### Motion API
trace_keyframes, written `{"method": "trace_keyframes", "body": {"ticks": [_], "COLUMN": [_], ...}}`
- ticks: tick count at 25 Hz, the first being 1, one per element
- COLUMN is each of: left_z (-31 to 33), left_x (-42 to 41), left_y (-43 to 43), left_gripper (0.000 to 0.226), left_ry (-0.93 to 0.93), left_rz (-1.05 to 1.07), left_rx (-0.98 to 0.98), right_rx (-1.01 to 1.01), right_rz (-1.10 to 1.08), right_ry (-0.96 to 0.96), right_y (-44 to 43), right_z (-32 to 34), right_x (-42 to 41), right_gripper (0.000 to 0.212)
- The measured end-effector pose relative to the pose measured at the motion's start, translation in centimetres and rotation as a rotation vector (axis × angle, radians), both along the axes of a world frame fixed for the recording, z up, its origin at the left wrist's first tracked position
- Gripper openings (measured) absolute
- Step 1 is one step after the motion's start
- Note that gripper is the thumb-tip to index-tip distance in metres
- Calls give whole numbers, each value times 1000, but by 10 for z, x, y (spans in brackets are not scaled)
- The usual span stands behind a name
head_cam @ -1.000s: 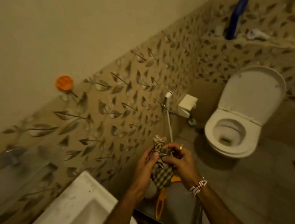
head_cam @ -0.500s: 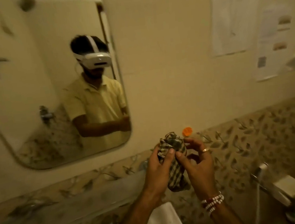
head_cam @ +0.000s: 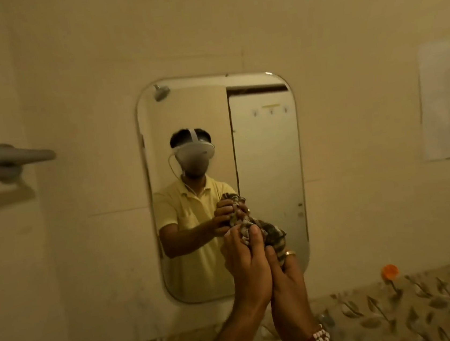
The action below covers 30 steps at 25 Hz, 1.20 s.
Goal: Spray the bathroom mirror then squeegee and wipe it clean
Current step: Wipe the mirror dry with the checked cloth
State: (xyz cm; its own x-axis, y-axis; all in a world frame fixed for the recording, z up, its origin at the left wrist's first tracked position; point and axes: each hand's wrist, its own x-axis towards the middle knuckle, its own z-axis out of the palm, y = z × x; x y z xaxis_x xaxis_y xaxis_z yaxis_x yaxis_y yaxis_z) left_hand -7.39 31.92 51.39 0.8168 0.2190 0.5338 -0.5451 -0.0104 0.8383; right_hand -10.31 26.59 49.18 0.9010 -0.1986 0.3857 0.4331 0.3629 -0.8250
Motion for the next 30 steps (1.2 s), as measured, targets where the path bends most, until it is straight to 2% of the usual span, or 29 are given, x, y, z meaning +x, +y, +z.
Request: {"method": "trace_keyframes", "body": {"ticks": [4,7,9,13,16,19,21,25,28,30], "left_z": [30,60,75,88,86,78,75,72,66,64], "left_x": [19,31,35,41,44,43,44,54,62,65], "left_y": [43,74,96,143,165,172,171,181,191,195], "left_gripper": [30,40,37,17,30,51,63,69,54,65], "left_ry": [-77,-199,-277,-362,-308,-233,-211,-322,-472,-481], "left_rz": [-20,101,205,557,730,761,775,859,923,940], "left_rx": [96,245,273,474,655,791,834,927,972,1014], "right_rx": [90,140,161,232,226,67,-107,-436,-559,-591], "right_rz": [11,7,-84,-353,-581,-884,-1046,-1153,-1217,-1235], "right_ry": [93,100,71,-83,-310,-540,-597,-597,-572,-552], "right_y": [17,18,11,-19,-38,-48,-54,-53,-43,-35], "right_z": [30,67,100,180,232,259,269,269,266,271], "right_x": [18,38,54,83,99,116,131,153,162,163], "right_gripper": [31,25,26,32,35,39,47,52,53,54]}}
